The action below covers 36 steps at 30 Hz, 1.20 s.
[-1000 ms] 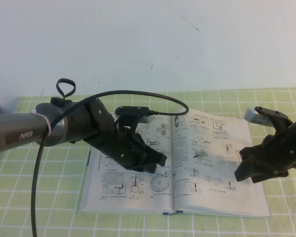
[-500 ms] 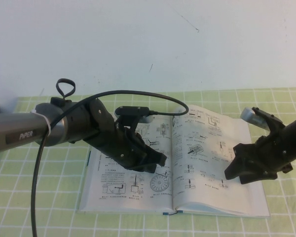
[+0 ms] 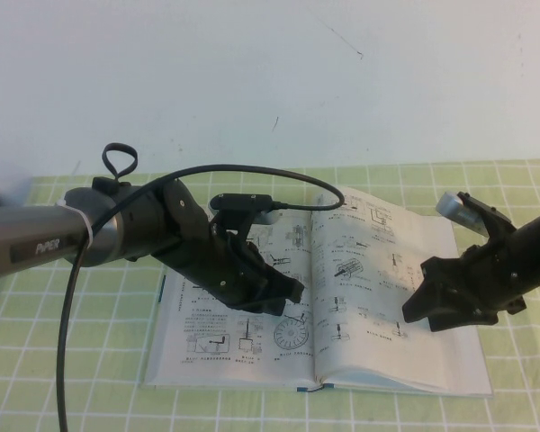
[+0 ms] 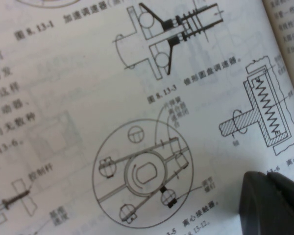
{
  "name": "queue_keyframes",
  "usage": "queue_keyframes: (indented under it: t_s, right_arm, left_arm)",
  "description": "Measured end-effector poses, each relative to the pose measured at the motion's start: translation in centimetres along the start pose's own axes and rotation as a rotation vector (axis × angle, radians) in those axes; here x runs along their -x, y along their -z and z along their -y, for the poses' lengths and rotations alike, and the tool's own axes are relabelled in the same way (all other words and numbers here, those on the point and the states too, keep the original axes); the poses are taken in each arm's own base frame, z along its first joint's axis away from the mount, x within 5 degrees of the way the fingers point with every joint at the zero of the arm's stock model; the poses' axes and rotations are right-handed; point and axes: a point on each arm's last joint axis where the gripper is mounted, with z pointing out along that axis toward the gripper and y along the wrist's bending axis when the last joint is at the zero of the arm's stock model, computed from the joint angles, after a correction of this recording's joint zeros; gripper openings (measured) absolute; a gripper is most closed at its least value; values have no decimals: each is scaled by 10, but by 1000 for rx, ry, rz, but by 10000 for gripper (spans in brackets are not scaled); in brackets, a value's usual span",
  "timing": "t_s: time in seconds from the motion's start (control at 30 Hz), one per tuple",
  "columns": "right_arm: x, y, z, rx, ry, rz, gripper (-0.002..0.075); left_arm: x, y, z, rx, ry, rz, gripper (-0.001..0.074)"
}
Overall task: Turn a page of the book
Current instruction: Open the closed book
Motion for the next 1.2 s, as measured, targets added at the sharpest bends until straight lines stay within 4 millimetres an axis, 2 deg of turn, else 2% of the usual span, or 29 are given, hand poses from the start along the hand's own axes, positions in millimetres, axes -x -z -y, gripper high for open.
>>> queue_keyframes:
  t_s: [0.53, 0.73, 1.0, 1.1, 1.2]
  right_arm:
    - [3, 0, -4, 45, 8, 38, 356]
    - [5, 8, 1, 3, 74, -1, 270]
    - [0, 43, -2, -214, 221, -37, 41]
    - [0, 49, -3, -231, 211, 0, 11]
    - [2, 41, -3, -174, 211, 11, 24]
  left_arm:
    - [0, 0, 0, 1, 0, 2, -4]
    - [0, 1, 0, 2, -4, 2, -4]
    - [0, 1, -1, 9, -12, 3, -4]
    - [0, 1, -1, 9, -12, 3, -4]
    - [0, 1, -1, 9, -12, 3, -4]
